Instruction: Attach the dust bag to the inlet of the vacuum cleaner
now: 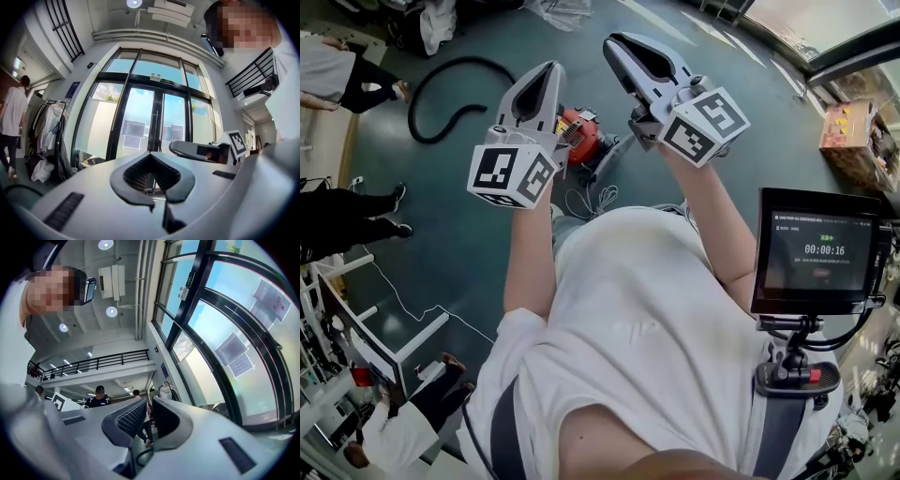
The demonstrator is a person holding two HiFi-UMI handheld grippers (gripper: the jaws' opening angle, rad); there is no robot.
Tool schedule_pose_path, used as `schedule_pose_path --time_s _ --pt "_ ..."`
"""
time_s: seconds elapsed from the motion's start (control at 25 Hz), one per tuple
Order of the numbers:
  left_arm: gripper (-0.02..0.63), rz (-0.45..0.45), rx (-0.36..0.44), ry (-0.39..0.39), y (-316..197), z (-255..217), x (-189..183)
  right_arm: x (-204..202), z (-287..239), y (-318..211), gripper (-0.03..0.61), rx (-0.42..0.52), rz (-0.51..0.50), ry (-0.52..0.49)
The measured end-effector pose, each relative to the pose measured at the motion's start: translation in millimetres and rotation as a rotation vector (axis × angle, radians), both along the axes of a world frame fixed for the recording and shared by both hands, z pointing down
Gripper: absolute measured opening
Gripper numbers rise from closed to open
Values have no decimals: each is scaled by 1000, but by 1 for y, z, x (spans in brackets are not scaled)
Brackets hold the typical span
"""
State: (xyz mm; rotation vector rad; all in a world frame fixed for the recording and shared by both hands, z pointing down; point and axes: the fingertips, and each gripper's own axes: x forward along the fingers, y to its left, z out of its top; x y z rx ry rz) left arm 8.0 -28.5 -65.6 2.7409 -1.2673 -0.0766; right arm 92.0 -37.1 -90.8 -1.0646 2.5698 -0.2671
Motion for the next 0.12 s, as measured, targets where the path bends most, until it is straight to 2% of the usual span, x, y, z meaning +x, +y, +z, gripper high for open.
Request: schedule_pose_path --time_s 0.12 --pt "6 4 -3 -4 0 -1 -3 -1 1 1 46 -9 5 -10"
